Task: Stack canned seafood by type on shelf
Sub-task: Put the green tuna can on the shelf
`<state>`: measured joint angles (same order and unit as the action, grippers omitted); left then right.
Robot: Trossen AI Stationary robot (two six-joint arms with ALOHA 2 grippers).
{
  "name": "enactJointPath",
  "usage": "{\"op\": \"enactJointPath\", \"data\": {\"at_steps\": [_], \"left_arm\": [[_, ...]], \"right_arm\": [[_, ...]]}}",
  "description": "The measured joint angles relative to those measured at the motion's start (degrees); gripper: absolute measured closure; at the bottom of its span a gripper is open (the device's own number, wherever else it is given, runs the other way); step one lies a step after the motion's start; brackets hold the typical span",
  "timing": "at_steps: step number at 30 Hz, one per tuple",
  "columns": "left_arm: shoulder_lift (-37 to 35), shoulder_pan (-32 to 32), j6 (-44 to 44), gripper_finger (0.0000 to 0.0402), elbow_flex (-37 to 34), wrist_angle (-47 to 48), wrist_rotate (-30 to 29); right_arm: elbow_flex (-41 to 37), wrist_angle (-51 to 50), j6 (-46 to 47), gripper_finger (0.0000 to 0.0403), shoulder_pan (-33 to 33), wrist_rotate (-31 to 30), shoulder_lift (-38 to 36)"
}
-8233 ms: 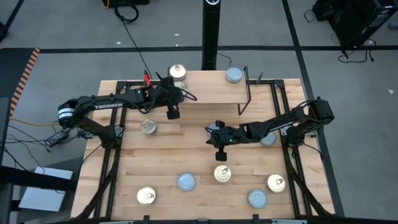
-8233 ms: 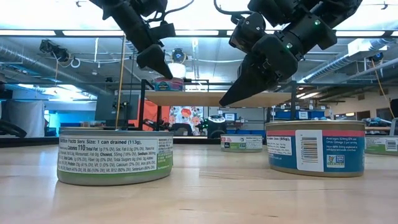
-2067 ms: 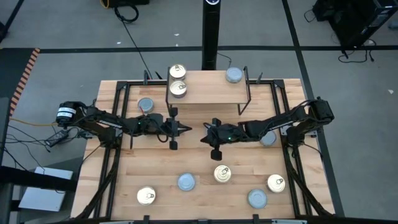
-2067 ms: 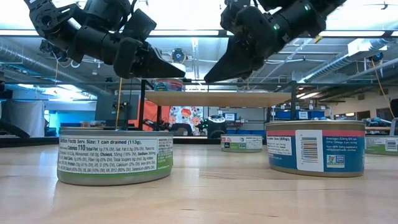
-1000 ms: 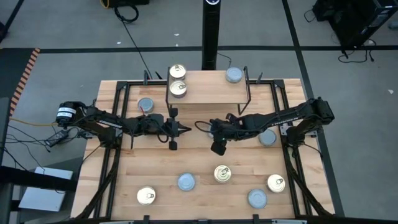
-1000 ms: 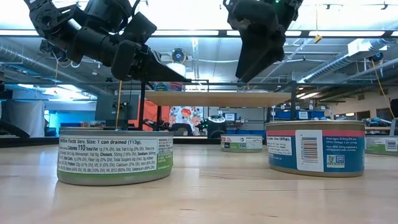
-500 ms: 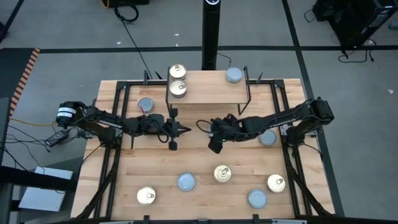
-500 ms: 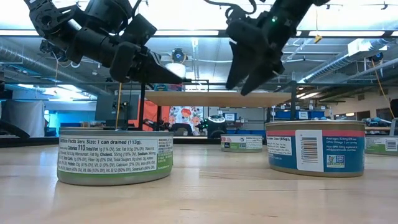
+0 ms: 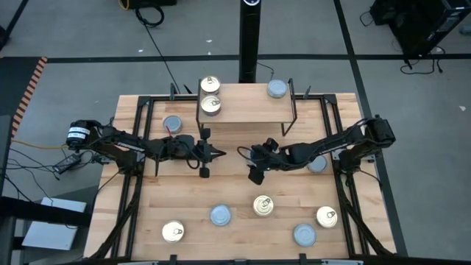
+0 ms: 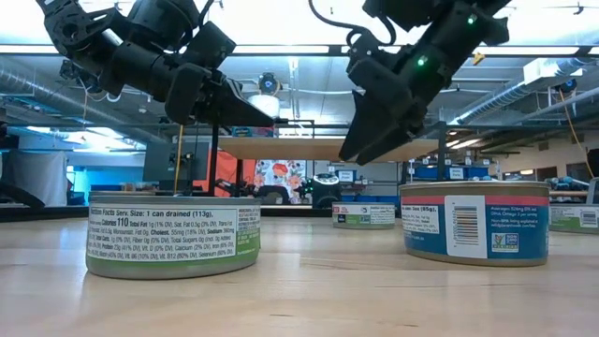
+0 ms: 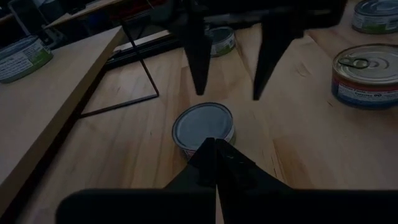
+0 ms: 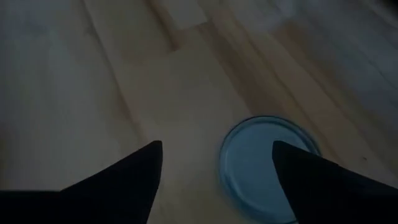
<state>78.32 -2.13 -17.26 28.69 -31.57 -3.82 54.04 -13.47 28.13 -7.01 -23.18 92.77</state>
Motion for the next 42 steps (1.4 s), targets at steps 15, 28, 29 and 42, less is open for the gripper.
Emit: {"op": "enactJointPath", "data": {"at_steps": [15,28,29,42], "left_arm": [[0.0,0.0,1.5,0.0399,0.0,0.3,0.0],[0.0,0.0,2.8,0.0399,0.0,0.4,0.0],[0.0,0.0,2.8,0.0399,0.0,0.4,0.0],[0.0,0.0,3.0,0.0399,0.0,2.1,0.0]], "right_arm": [[-4.0,-1.8,8.7,0.0107,9.8,3.9,0.0],[-7.9,1.2,10.4,0.0216,13.5,11.4,0.0],[-7.9,1.3,10.4,0.0226,13.2,12.3,0.0],[-5.4,1.5,10.1,0.0273,9.3,15.4,-0.6]]}}
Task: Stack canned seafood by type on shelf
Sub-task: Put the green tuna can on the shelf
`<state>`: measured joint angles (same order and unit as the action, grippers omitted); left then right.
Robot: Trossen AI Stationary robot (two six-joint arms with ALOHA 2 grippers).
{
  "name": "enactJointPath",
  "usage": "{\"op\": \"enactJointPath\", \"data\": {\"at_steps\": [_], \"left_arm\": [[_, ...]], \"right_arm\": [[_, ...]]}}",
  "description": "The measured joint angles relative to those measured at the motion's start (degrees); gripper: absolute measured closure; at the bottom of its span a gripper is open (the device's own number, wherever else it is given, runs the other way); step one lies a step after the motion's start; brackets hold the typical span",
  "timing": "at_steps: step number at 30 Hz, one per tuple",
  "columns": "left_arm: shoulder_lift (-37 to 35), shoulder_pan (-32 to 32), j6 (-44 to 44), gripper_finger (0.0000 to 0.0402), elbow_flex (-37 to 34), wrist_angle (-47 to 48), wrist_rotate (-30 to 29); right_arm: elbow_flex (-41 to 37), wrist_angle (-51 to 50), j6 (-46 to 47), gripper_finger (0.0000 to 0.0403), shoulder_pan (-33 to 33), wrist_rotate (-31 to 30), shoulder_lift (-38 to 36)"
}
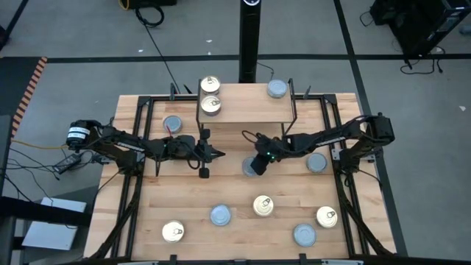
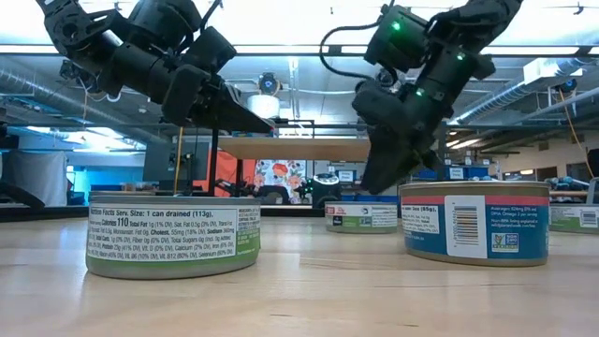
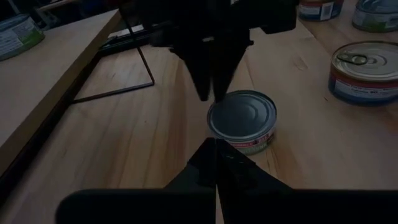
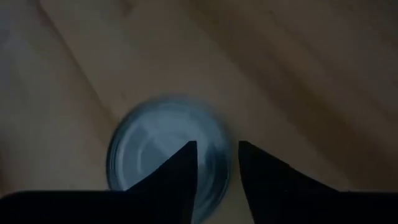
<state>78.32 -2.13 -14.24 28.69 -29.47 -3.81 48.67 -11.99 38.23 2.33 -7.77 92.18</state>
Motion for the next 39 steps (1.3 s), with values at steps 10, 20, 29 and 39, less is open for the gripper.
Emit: {"op": "enactJointPath", "data": {"at_steps": [10,20,29,39], "left_arm": [[0.0,0.0,1.1,0.0399,0.0,0.3,0.0],[0.0,0.0,1.0,0.0399,0.0,1.0,0.3],[0.0,0.0,1.0,0.0399,0.0,1.2,0.4],[0.0,0.0,1.0,0.0399,0.0,1.1,0.5]], "right_arm": [[0.6,4.0,-8.9,0.0258,3.1,4.1,2.1],[0.9,6.2,-10.6,0.0265,3.6,7.8,6.1],[0.9,5.9,-11.4,0.036,4.5,12.4,5.9],[4.3,0.0,-14.0,0.0391,4.6,13.4,6.1]]}}
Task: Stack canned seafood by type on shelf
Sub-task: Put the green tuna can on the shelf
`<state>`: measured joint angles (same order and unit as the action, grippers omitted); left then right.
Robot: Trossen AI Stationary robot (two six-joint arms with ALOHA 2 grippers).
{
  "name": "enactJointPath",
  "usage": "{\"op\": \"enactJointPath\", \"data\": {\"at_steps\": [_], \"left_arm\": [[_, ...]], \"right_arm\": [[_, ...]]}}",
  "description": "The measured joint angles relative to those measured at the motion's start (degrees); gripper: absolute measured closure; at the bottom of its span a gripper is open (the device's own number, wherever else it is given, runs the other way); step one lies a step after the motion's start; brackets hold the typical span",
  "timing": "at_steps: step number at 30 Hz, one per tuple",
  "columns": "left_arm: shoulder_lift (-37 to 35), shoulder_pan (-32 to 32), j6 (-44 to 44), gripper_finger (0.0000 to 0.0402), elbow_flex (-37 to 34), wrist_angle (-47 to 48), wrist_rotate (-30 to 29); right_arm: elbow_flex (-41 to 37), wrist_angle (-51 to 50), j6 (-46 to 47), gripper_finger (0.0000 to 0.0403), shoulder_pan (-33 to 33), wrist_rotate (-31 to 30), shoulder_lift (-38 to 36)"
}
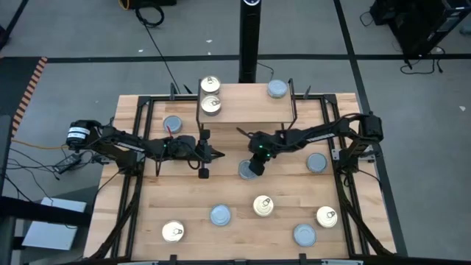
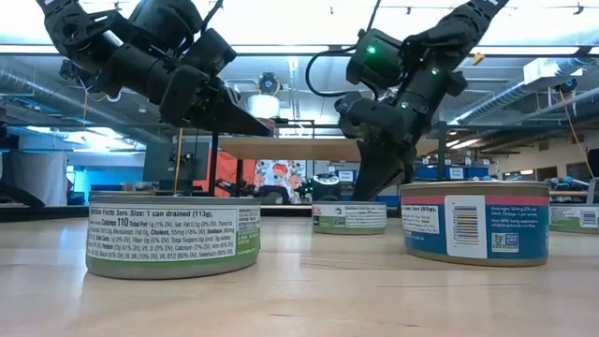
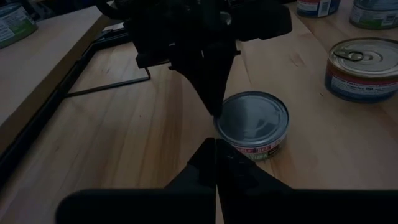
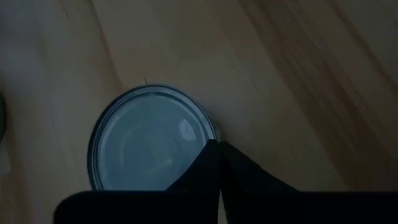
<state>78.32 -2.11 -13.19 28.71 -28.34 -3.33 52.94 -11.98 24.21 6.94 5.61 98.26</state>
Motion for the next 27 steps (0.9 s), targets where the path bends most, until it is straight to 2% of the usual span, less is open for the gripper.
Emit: {"op": "enactJointPath", "data": {"at_steps": [12,23,27], "left_arm": [[0.0,0.0,0.0,0.0399,0.0,0.0,0.0],[0.0,0.0,0.0,0.0399,0.0,0.0,0.0],[0.0,0.0,0.2,0.0399,0.0,0.0,0.0]], "right_arm": [[9.6,-11.5,-4.9,0.0396,-2.1,-5.9,0.0],[14.8,-15.9,-6.4,0.0397,-5.0,-9.8,-0.1],[15.6,-15.9,-7.5,0.0397,-7.1,-13.0,-0.1]]}}
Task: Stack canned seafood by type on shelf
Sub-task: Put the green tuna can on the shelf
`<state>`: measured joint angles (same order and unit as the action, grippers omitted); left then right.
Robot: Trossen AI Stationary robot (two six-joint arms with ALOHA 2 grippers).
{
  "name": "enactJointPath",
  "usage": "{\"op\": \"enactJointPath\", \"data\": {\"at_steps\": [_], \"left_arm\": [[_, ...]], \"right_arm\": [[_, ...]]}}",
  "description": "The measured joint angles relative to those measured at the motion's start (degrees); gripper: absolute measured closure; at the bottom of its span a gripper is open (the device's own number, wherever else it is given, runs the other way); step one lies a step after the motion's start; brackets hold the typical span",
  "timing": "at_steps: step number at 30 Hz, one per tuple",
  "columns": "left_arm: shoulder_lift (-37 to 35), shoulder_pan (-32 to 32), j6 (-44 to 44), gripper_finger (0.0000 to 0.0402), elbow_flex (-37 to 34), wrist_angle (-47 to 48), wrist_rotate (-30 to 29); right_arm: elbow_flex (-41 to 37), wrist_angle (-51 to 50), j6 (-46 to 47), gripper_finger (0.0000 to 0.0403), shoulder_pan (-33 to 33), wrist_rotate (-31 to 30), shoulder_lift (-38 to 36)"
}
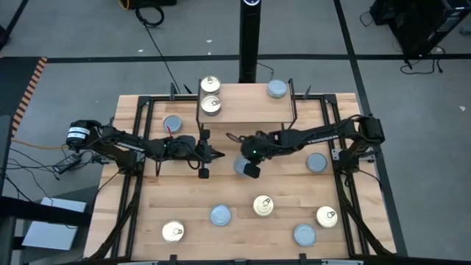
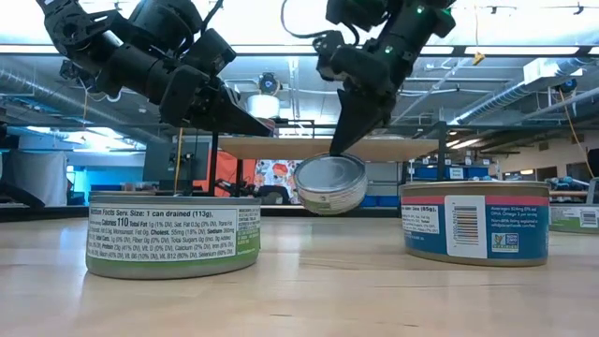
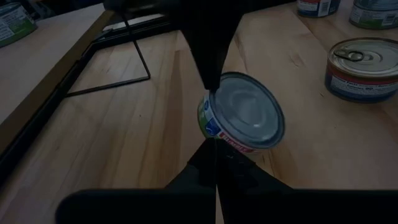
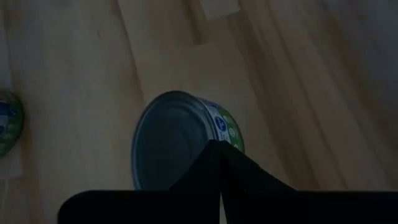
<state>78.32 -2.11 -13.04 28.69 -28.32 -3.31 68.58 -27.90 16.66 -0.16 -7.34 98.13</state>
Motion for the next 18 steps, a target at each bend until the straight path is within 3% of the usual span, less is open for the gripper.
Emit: {"op": "enactJointPath", "data": {"at_steps": [10,18], "left_arm": [[0.0,0.0,0.0,0.0399,0.0,0.0,0.0],[0.0,0.0,0.2,0.0399,0.0,0.0,0.0]], "right_arm": [[0.0,-0.2,-5.3,0.0397,-7.2,-15.1,0.0],[0.9,-2.1,-5.9,0.0397,-8.9,-22.8,0.0]]}}
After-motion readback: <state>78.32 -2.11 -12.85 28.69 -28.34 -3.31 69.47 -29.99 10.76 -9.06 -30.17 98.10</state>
